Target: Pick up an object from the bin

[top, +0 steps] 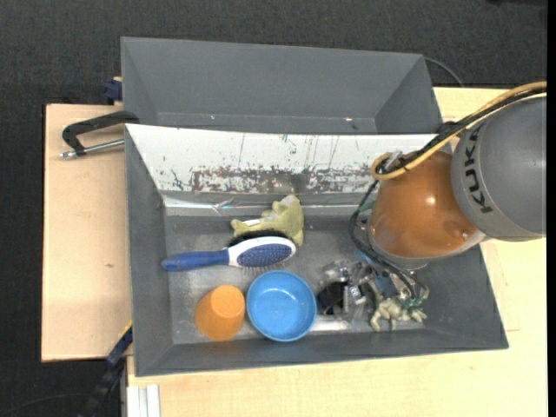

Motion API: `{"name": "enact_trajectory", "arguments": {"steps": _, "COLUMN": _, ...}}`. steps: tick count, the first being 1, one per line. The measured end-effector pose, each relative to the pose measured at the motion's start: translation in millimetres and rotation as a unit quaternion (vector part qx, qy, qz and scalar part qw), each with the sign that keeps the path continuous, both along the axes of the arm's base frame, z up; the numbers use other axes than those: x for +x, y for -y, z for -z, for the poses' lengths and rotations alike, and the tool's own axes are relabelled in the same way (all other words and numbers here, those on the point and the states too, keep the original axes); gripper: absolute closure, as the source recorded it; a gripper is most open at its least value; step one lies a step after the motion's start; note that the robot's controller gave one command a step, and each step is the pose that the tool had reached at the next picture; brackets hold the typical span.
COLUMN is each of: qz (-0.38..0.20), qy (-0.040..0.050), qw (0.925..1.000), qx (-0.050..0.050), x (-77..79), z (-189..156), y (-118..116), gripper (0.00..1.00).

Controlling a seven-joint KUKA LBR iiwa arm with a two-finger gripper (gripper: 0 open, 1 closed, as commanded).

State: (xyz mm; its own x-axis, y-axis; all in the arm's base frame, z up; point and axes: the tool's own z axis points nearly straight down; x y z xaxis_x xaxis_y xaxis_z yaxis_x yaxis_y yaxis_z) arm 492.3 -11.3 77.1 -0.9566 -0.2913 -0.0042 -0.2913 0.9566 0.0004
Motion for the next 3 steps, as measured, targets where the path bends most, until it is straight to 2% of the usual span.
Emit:
{"name": "enact_trajectory", "arguments": {"steps": 1, "qz": 0.007, "qy": 0.0058, "qw": 1.0000, "qx": 0.000, "x": 20.2, "z": -111, "y": 0, "gripper": 1.00}}
{"name": "enact_trajectory", "arguments": {"steps": 2, "qz": 0.197, "qy": -0.0027, "qw": 0.9804, "qx": 0.001, "x": 35.6, "z": 3, "y": 41, "gripper": 1.00}}
{"name": "enact_trajectory", "arguments": {"steps": 3, "qz": 0.239, "qy": 0.0054, "qw": 0.9710, "qx": 0.001, "x": 28.6, "z": -179, "y": 66, "gripper": 1.00}}
